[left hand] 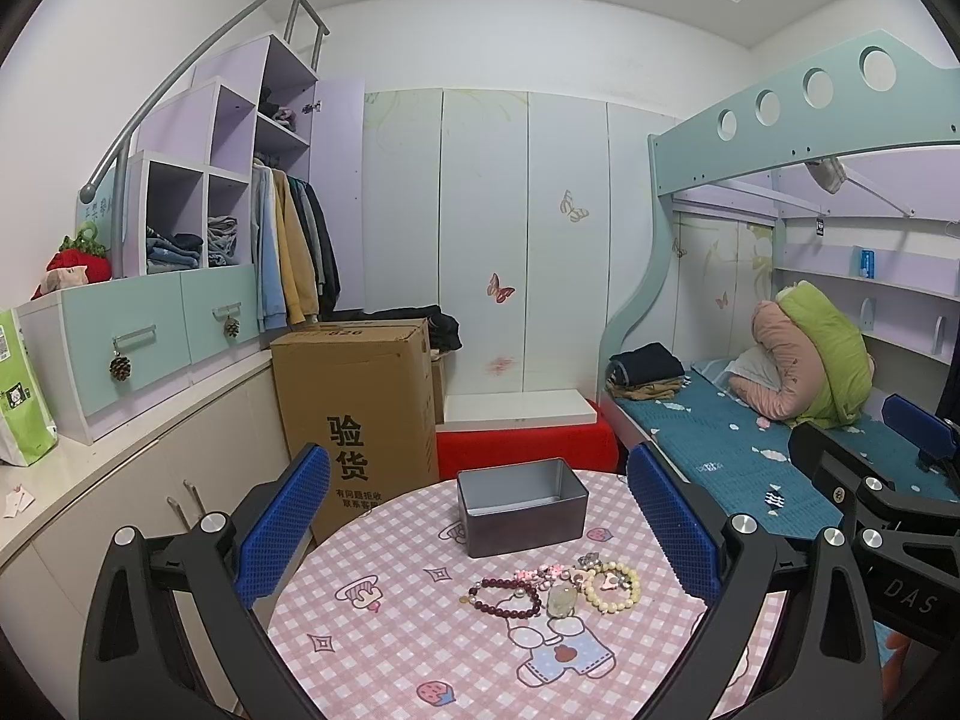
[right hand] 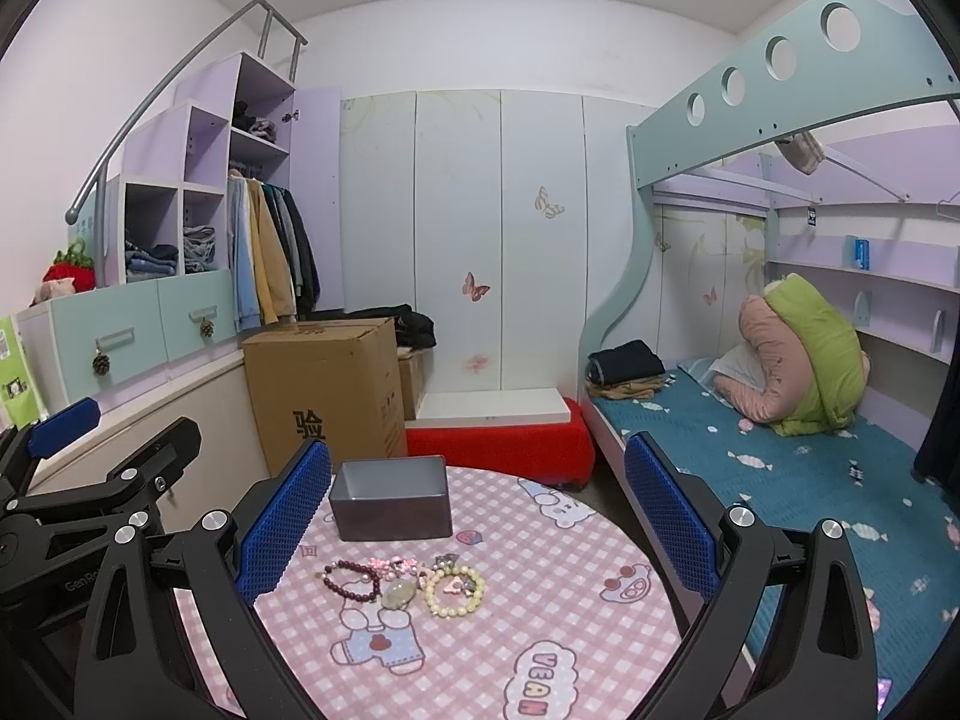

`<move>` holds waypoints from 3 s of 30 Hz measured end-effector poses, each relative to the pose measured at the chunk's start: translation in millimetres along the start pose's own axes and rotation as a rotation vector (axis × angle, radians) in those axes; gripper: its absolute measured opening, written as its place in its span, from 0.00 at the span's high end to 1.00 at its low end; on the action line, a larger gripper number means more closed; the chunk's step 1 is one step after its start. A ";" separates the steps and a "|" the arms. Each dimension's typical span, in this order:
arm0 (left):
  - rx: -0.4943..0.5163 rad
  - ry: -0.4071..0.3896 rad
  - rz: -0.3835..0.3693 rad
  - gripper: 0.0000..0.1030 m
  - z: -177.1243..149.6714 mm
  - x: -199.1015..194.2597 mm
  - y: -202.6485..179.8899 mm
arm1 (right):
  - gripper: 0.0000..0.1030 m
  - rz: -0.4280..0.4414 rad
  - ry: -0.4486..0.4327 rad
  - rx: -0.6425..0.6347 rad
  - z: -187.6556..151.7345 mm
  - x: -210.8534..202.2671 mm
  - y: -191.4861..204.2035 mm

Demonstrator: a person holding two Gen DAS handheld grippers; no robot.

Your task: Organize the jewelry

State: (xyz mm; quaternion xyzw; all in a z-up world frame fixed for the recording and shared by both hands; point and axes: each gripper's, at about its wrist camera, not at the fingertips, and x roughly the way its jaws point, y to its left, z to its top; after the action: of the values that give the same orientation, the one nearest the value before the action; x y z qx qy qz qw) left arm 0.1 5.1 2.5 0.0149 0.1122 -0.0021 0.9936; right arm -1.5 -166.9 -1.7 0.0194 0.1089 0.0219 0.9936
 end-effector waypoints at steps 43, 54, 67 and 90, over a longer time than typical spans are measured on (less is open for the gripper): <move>0.051 0.107 0.034 0.07 -13.5 61.4 6.2 | 0.08 0.007 0.134 0.019 -16.7 61.9 -7.3; -0.089 0.355 0.025 0.07 -62.1 155.2 45.7 | 0.08 -0.003 0.323 -0.003 -53.8 142.7 -16.6; -0.061 0.699 0.049 0.19 -147.5 249.3 41.3 | 0.08 -0.001 0.528 -0.020 -109.8 214.4 -29.3; -0.087 0.648 -0.124 0.93 -136.5 231.6 57.1 | 0.55 0.067 0.706 -0.087 -149.2 262.3 -20.3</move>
State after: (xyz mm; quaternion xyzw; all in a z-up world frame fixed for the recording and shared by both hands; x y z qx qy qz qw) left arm 195.9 66.1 -180.5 -0.0346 0.4231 -0.0528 0.9039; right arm 222.7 -169.6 -204.7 -0.0281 0.4438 0.0642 0.8934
